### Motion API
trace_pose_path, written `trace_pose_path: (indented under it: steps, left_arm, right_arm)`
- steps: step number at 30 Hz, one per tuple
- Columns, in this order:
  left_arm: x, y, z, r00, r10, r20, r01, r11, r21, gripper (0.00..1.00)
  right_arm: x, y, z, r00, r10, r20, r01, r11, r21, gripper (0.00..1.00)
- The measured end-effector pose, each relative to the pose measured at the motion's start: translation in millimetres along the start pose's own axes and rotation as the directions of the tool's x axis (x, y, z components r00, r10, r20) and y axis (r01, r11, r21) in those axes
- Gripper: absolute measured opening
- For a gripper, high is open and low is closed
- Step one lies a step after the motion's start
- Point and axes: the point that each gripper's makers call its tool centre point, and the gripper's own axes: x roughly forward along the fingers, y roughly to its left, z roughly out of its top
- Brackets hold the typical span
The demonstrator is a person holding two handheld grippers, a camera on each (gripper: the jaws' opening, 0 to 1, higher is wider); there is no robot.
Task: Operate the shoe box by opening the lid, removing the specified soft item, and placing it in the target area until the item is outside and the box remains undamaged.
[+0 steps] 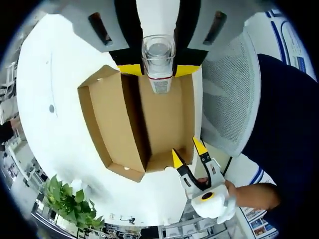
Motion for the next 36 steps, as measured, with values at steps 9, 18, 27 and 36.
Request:
trace_pose_path:
  steps: [9, 18, 27, 36]
  left_arm:
    - [-5, -1.4, 3.6, 1.000, 0.012, 0.009, -0.012, 1.000, -0.008, 0.30]
    - [2, -10.1, 5.9, 1.000, -0.001, -0.003, 0.001, 1.000, -0.020, 0.31]
    - [8, -12.2, 32.6, 0.998, -0.005, 0.057, 0.006, 1.000, -0.025, 0.32]
    - [20, -25.8, 62.9, 0.994, -0.043, 0.101, 0.045, 0.999, -0.016, 0.33]
  right_arm:
    - [-21, -10, -28.6, 0.997, -0.038, -0.072, 0.037, 0.999, -0.022, 0.19]
    - [-33, -22, -80.8, 0.984, -0.072, -0.162, 0.069, 0.997, -0.024, 0.19]
    - [-43, -34, -115.4, 0.977, -0.078, -0.200, 0.075, 0.997, -0.020, 0.19]
    - [-52, -54, -137.4, 0.973, -0.088, -0.215, 0.084, 0.996, -0.031, 0.19]
